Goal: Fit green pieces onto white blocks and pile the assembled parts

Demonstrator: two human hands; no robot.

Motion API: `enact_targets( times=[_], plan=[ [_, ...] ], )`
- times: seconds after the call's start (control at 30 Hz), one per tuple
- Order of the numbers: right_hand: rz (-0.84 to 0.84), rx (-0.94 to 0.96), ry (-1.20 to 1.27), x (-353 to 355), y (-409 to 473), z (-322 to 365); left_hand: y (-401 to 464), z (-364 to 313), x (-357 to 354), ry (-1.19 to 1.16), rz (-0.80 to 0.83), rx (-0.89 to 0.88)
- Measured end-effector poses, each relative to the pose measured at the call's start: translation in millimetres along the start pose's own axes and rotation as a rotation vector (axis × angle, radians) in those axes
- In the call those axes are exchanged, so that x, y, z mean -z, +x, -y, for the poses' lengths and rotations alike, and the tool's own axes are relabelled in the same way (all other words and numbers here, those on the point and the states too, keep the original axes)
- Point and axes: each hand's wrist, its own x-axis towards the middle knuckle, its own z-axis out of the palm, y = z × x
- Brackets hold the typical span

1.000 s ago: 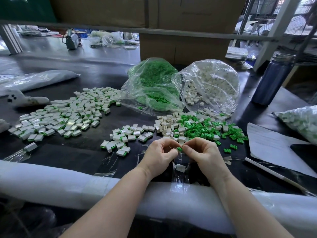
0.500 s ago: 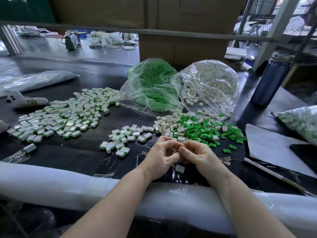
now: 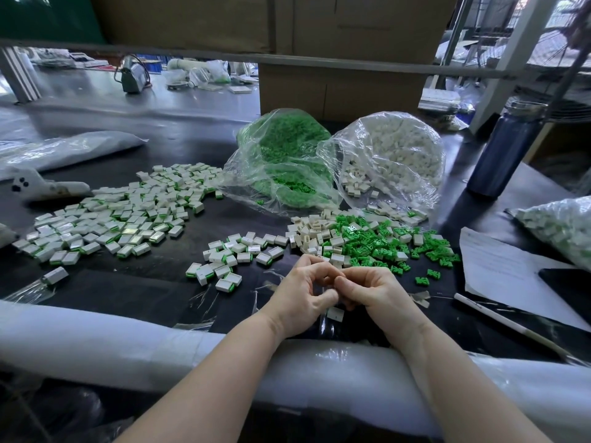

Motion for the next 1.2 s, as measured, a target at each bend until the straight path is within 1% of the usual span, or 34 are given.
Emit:
enact_targets(
  times=[0.43, 0.6, 0.7, 0.77, 0.87, 0.97, 1.1, 1.2],
  plan=[
    [-0.031, -0.004, 0.011, -1, -1, 1, 1, 0, -2, 0.05, 0.039, -0.027],
    [-0.003, 0.038, 0.069, -3, -1, 2, 1, 2, 0, -0.03, 0.004, -0.026],
    [-0.116, 0.056, 0.095, -1, 1, 0, 2, 5, 2, -0.013, -0.055, -0.018],
    [-0.173, 0.097, 0.028, 1, 1, -1, 3, 5, 2, -0.002, -0.062, -0.004],
    [-0.191, 0.149, -0.114, 2, 0, -2, 3, 5, 1, 0.015, -0.055, 0.009],
    [-0.203, 0.141, -0.194, 2, 2, -3, 3, 5, 0, 0.031, -0.05, 0.003],
    [-0.22, 0.121, -0.223, 2, 2, -4, 5, 8, 0, 0.049, -0.074, -0.002],
    [-0.328, 0.14, -0.224, 4, 2, -3, 5, 11, 2, 0.023, -0.156, 0.036]
  ],
)
